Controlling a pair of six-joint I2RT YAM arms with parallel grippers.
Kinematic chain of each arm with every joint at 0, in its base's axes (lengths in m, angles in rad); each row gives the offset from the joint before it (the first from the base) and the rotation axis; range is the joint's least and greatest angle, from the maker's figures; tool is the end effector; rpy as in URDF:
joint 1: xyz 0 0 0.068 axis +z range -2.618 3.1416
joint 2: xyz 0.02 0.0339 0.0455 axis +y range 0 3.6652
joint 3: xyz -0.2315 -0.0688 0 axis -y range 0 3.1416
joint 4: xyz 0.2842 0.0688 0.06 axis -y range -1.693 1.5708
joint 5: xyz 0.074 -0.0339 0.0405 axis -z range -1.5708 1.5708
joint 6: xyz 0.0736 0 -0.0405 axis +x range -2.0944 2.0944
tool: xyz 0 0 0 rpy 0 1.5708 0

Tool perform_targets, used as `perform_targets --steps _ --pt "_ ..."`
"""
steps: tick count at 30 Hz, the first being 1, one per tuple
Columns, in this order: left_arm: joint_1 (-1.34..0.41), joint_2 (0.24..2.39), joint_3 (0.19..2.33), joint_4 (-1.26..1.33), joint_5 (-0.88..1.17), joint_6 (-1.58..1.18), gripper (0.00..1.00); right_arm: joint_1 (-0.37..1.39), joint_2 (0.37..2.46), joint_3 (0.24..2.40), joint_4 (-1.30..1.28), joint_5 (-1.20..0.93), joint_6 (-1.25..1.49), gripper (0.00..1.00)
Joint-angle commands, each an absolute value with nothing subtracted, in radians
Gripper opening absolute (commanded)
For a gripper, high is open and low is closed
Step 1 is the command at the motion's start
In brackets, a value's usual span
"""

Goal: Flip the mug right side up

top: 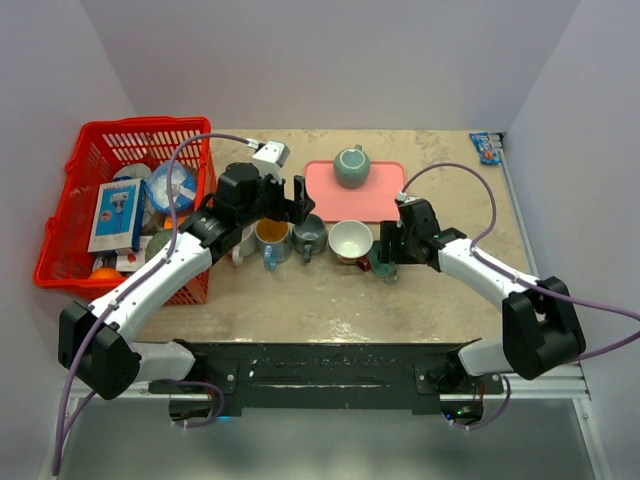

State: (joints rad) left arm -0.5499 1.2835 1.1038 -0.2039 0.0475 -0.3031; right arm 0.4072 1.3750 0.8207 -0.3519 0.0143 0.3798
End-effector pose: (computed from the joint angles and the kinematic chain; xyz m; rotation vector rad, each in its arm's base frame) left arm 0.3235 -0.2024 0.2885 0.2784 1.9841 -0.6025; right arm 0.3119 0.1334 0.1258 -0.0281 2.5042 0.3148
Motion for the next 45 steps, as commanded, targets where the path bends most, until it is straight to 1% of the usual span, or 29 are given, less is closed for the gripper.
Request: perform_targets --steps 1,5,9,11,13,15,21,25,28,32,34,35,38,42,45 --pt "-0.545 1.275 1.112 -0.181 0.055 -0.293 0.99 0.405 1.407 0.81 -0.331 0.095 0.445 0.63" --pt "-0.543 1.273 1.114 -0.186 0.052 -0.293 0.99 0.403 1.393 0.788 -0.285 0.101 0.471 0.54" --pt "-0.543 1.272 1.112 -0.184 0.048 -0.29 0.99 0.388 1.382 0.781 -0.262 0.101 0.48 0.38" --pt "-0.545 1.272 1.112 -0.184 0.044 -0.29 0.99 0.364 1.384 0.769 -0.25 0.062 0.48 0.35" --pt "-0.543 1.272 1.112 -0.184 0.045 -0.29 0.99 0.35 1.376 0.747 -0.216 0.035 0.48 0.34" --pt "-0.545 1.272 1.112 -0.189 0.043 -0.29 0.99 0.318 1.373 0.727 -0.164 -0.039 0.482 0.31" --pt "-0.545 1.267 1.108 -0.193 0.038 -0.288 0.99 0.226 1.384 0.65 -0.043 -0.224 0.5 0.3" --pt "-0.543 1.267 1.106 -0.193 0.037 -0.29 0.99 0.204 1.399 0.653 -0.023 -0.276 0.534 0.32" --pt "-0.543 1.267 1.104 -0.192 0.04 -0.291 0.99 0.193 1.42 0.705 -0.055 -0.334 0.569 0.39" --pt "-0.545 1.269 1.101 -0.19 0.044 -0.295 0.99 0.186 1.425 0.752 -0.123 -0.334 0.632 0.46" --pt "-0.545 1.269 1.1 -0.189 0.044 -0.295 0.99 0.178 1.436 0.773 -0.143 -0.342 0.641 0.45" --pt "-0.545 1.267 1.1 -0.189 0.046 -0.296 0.99 0.175 1.44 0.776 -0.156 -0.339 0.65 0.4" --pt "-0.545 1.267 1.098 -0.189 0.046 -0.296 0.99 0.166 1.454 0.772 -0.153 -0.342 0.661 0.35" --pt "-0.545 1.264 1.098 -0.192 0.048 -0.296 0.99 0.161 1.451 0.758 -0.156 -0.339 0.664 0.34" --pt "-0.545 1.266 1.097 -0.192 0.046 -0.296 0.99 0.155 1.447 0.747 -0.172 -0.341 0.661 0.37"
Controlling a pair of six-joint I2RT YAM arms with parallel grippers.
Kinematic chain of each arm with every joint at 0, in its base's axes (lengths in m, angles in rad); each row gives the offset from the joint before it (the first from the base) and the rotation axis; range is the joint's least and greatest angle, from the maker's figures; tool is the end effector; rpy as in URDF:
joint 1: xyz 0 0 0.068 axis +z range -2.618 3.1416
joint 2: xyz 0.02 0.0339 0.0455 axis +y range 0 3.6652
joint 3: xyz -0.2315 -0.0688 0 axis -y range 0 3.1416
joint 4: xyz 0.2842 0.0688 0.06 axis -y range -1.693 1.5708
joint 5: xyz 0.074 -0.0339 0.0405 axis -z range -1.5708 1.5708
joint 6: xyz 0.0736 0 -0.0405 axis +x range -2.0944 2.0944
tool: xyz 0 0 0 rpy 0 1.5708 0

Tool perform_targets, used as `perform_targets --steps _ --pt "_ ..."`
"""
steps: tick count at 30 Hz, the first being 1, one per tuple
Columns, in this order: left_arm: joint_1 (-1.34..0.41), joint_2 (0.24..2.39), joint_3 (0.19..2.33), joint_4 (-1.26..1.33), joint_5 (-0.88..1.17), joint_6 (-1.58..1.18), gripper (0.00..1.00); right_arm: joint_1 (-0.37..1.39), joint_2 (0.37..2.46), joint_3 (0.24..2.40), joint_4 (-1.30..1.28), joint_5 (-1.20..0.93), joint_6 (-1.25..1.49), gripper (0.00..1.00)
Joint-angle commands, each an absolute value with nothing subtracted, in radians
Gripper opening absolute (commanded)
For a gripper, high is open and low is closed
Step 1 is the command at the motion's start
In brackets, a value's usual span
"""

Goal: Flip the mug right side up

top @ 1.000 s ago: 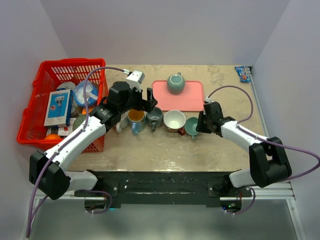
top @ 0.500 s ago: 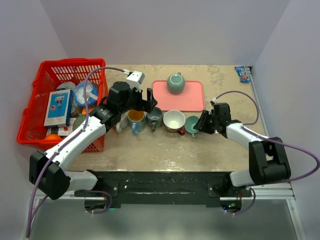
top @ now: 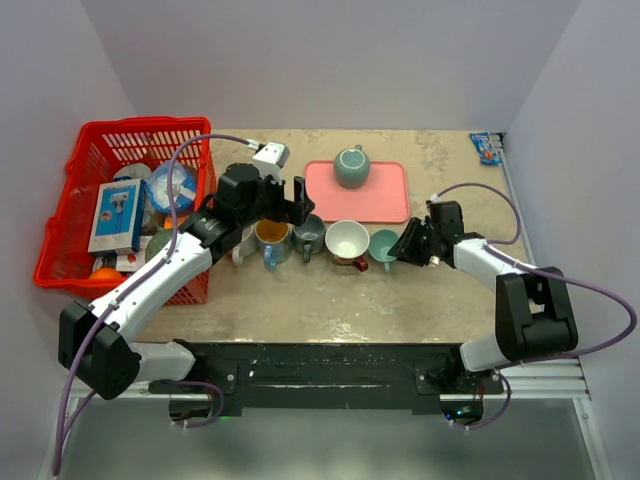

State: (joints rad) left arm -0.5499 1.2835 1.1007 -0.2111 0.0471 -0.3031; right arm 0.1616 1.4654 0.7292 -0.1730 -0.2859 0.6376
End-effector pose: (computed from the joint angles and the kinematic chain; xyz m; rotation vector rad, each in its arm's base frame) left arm 0.3230 -0.2021 0.2862 0.2793 1.9944 -0.5991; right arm 0.3277 0.0744 0.0832 0.4800 2.5148 0.6807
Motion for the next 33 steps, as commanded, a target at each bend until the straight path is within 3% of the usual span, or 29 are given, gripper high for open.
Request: perform_targets --steps 1,4,9,10,18,23,26,33 --pt "-0.545 1.266 1.097 -0.192 0.049 -0.298 0.99 0.15 1.437 0.735 -0.173 -0.336 0.66 0.4" --pt "-0.545 1.267 1.095 -0.187 0.051 -0.301 0.99 0.147 1.419 0.724 -0.179 -0.315 0.661 0.54" --pt "-0.545 1.272 1.098 -0.189 0.058 -0.299 0.99 0.147 1.394 0.745 -0.239 -0.264 0.634 0.65" --pt "-0.545 1.272 1.098 -0.189 0.058 -0.299 0.99 0.146 1.388 0.75 -0.251 -0.246 0.627 0.71" --pt "-0.543 1.279 1.108 -0.19 0.046 -0.301 0.99 0.147 1.298 0.882 -0.48 -0.065 0.497 0.99" --pt "-0.545 1.296 1.13 -0.201 0.032 -0.301 0.99 0.146 1.278 0.992 -0.529 0.009 0.456 0.99" --pt "-0.545 1.31 1.157 -0.215 0.009 -0.307 0.99 0.147 1.316 1.045 -0.401 -0.018 0.469 0.99" --pt "-0.545 1.336 1.184 -0.207 0.026 -0.314 0.99 0.164 1.639 1.279 -0.111 -0.138 0.474 0.92"
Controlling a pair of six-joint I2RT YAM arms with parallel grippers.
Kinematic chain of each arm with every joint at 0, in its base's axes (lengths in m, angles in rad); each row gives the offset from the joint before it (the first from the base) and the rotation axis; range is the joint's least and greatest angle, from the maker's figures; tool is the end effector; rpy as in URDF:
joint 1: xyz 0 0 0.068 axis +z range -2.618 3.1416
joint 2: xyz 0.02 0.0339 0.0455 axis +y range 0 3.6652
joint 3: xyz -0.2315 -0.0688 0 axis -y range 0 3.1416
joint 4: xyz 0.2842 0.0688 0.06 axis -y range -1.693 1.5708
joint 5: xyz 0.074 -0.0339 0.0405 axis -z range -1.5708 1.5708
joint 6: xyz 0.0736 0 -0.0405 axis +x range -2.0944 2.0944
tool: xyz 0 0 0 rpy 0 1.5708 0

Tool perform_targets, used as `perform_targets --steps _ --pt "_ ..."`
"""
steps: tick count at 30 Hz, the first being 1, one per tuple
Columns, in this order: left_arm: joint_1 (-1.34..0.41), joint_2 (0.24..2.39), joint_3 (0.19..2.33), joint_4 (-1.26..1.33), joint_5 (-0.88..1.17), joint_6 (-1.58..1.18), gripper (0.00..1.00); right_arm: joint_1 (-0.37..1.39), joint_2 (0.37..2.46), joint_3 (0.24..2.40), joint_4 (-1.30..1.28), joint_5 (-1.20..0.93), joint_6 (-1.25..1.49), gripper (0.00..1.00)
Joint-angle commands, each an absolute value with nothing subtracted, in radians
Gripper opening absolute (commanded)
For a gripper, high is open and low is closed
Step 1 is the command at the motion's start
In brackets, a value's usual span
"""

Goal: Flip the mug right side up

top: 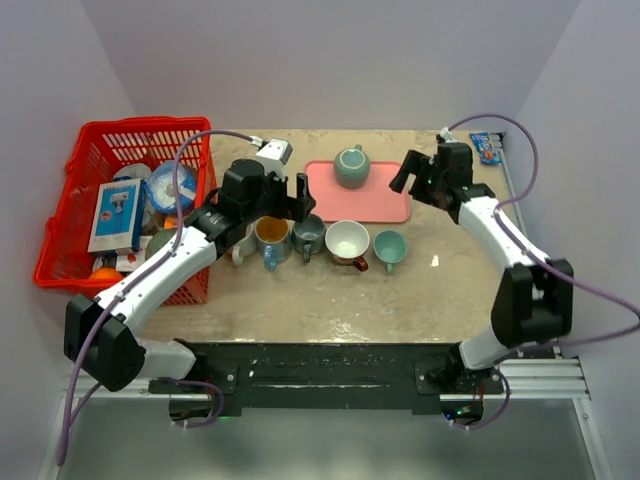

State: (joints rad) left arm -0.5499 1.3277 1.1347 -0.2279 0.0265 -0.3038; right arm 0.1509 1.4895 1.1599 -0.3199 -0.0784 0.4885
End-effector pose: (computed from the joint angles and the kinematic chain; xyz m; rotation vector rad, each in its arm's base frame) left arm 0.3310 -0.2052 0.2823 0.2675 2.0204 -0.5713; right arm 0.4014 0.0669 0.2199 0.3353 2.2285 0.4353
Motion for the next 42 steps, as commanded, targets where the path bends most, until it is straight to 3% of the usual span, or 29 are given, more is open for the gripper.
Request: perform_targets --steps 1,13,20,25,30,42 --pt "-0.545 1.339 1.186 -0.203 0.034 -0.316 0.99 0.164 1.675 1.301 -0.028 -0.159 0.476 0.92" --pt "-0.545 1.39 1.19 -0.095 0.049 -0.316 0.99 0.176 2.198 1.597 0.463 -0.202 0.779 0.82" --pt "-0.545 1.454 1.215 -0.083 0.046 -0.311 0.99 0.193 2.373 1.773 0.463 -0.267 0.844 0.8" --pt "-0.545 1.5 1.256 -0.087 0.029 -0.296 0.99 0.212 2.353 1.755 0.385 -0.331 0.827 0.78" --pt "-0.543 1.552 1.278 -0.071 0.015 -0.291 0.99 0.229 2.258 1.588 0.365 -0.38 0.819 0.75" --pt "-0.543 1.641 1.33 -0.058 -0.025 -0.299 0.99 0.287 2.014 1.399 0.172 -0.269 0.641 0.71"
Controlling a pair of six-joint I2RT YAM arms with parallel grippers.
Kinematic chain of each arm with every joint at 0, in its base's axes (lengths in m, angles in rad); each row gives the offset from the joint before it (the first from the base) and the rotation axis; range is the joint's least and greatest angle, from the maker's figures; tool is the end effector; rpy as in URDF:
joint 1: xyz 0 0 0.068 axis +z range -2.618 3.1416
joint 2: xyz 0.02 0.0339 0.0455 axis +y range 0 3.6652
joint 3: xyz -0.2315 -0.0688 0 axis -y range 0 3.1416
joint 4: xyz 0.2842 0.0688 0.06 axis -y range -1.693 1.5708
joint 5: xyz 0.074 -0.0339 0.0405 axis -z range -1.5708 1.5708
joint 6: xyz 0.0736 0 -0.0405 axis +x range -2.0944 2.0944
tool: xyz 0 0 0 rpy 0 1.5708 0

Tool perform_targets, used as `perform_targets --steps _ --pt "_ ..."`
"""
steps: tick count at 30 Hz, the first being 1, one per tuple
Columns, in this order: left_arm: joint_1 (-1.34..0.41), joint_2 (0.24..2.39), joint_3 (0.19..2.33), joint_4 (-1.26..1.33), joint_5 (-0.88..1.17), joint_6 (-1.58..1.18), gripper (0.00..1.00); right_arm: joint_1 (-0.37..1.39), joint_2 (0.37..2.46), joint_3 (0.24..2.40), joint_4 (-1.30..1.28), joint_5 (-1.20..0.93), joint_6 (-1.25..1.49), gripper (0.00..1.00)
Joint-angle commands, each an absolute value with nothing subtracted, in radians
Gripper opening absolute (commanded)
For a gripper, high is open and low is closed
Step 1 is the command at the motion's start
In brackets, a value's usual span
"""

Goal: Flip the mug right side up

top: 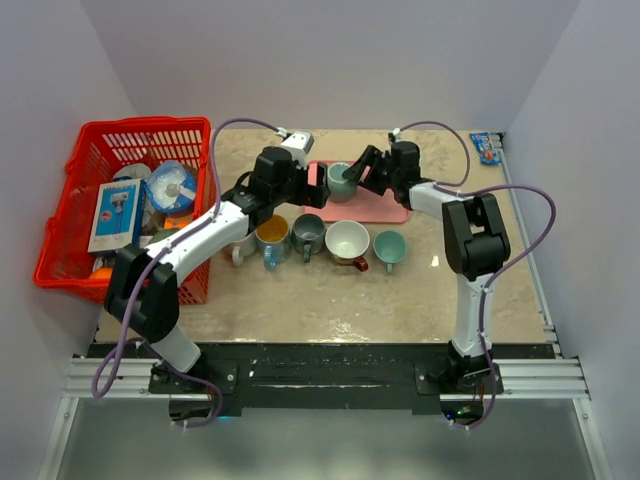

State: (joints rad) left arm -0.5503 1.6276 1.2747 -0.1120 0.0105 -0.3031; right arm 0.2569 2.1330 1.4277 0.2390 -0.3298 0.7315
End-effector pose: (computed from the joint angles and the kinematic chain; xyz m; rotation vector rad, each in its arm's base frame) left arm 0.3853 -0.2373 0.2365 0.2631 2.0629 -0.5411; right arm 0.5036 0.1570 0.1062 0.2891 2.1268 0.9369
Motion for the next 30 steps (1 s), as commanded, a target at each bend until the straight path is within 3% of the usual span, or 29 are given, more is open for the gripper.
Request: perform_targets --steps 1,7,12,19,30 --pt "-0.543 1.647 1.33 -0.058 -0.022 -0.304 0.99 0.29 1.999 1.391 0.169 -0.249 0.64 0.71" --pt "-0.545 1.625 1.301 -0.066 -0.018 -0.328 0.99 0.288 1.96 1.449 0.046 -0.013 0.724 0.8" --pt "-0.543 1.586 1.258 -0.064 -0.023 -0.345 0.98 0.288 2.072 1.658 -0.143 0.096 0.862 0.88" --pt "-0.543 1.537 1.221 -0.075 -0.038 -0.364 0.98 0.307 2.255 1.957 -0.383 0.204 0.928 0.77" --pt "-0.542 1.526 1.204 -0.084 -0.057 -0.354 0.98 0.341 2.302 1.999 -0.437 0.236 0.999 0.74"
